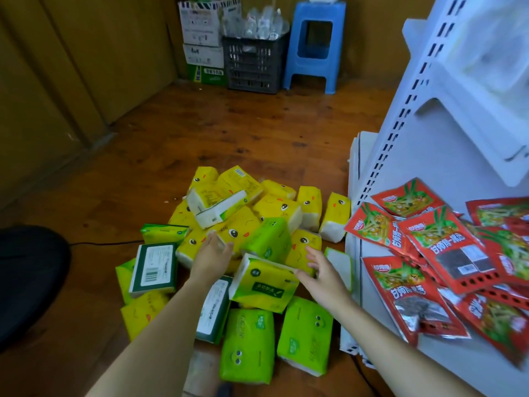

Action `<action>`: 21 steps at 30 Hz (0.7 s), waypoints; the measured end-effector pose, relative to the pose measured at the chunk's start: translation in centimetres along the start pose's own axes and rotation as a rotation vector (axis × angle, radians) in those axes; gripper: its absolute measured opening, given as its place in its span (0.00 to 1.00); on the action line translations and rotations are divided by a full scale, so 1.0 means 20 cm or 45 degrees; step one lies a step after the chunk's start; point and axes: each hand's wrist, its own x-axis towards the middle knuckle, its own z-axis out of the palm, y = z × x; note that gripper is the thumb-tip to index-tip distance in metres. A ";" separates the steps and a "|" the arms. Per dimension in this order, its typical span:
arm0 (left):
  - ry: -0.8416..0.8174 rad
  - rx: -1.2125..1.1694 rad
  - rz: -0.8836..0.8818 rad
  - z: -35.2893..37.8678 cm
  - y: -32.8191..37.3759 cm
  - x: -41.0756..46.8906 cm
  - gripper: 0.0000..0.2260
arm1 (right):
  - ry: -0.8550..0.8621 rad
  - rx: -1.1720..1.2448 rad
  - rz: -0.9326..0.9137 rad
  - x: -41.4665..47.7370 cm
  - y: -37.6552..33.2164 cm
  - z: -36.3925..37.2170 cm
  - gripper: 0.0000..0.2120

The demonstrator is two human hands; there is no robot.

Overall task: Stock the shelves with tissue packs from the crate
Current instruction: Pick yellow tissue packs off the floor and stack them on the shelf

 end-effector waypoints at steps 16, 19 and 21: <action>0.361 -0.376 0.302 -0.44 0.15 -0.28 0.28 | -0.029 0.042 -0.190 -0.13 -0.34 0.04 0.28; 0.345 -0.448 0.354 -0.46 0.25 -0.31 0.27 | 0.004 0.315 -0.172 -0.15 -0.46 0.03 0.29; 0.307 -0.473 0.376 -0.46 0.32 -0.34 0.27 | 0.020 0.515 -0.143 -0.15 -0.54 0.00 0.29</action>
